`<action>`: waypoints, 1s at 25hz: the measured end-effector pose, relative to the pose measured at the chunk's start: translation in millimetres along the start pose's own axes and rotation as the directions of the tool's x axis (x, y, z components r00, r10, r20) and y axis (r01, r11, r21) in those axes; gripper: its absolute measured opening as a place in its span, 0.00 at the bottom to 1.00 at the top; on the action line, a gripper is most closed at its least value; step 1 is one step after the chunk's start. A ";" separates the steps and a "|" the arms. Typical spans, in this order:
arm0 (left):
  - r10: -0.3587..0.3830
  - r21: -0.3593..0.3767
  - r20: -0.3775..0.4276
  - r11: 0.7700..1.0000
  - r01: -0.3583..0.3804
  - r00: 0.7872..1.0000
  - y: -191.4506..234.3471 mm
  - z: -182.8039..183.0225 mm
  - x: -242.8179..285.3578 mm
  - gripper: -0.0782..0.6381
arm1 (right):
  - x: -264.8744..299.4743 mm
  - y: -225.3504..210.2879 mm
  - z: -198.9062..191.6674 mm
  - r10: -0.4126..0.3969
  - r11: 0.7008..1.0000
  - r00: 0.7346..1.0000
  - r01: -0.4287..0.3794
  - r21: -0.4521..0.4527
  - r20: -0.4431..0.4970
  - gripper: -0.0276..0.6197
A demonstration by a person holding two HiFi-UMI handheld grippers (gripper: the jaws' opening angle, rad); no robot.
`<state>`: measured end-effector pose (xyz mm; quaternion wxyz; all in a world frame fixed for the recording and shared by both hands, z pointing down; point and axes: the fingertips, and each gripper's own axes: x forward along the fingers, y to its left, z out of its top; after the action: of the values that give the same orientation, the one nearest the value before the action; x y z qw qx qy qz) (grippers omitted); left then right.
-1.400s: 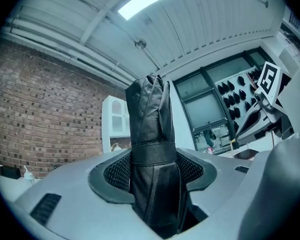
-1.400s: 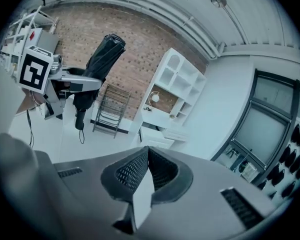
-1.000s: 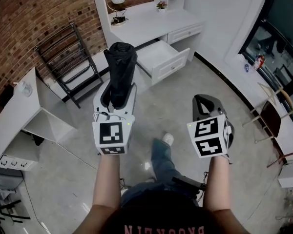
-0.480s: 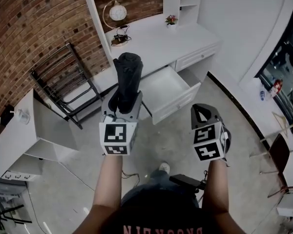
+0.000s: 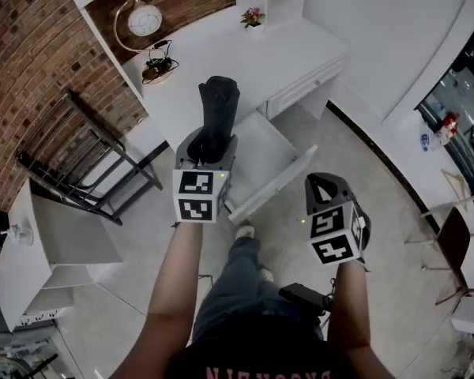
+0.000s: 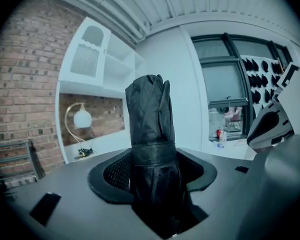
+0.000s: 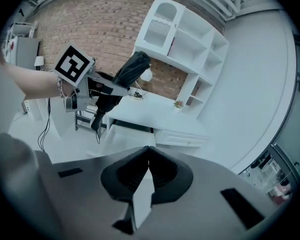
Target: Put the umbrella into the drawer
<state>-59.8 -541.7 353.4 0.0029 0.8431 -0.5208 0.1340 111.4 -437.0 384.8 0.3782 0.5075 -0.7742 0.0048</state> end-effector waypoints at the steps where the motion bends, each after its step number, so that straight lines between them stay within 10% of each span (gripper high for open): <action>1: -0.025 -0.010 -0.038 1.000 0.025 0.999 -0.1 -12.7 21.5 0.46 | 11.3 -5.0 -1.1 0.000 1.000 1.000 0.001 0.009 -0.012 0.04; 9: -0.220 -0.120 -0.332 0.974 0.190 0.917 -25.0 -146.2 161.8 0.46 | 107.7 -48.8 -20.2 0.003 0.993 0.987 0.016 0.117 -0.158 0.04; 16: -0.334 -0.216 -0.598 0.942 0.255 0.728 -56.4 -273.3 211.2 0.46 | 167.0 -51.2 -48.6 0.043 0.982 0.957 0.014 0.191 -0.288 0.04; 25: -0.329 -0.351 -0.770 0.934 0.068 0.547 -55.6 -366.8 246.1 0.46 | 211.8 -48.8 -74.0 0.095 0.975 0.932 -0.018 0.219 -0.350 0.04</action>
<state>11.1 -679.3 770.9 0.3776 0.7290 -0.3733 0.4320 150.8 -597.4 544.4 0.4561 0.5130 -0.7017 0.1908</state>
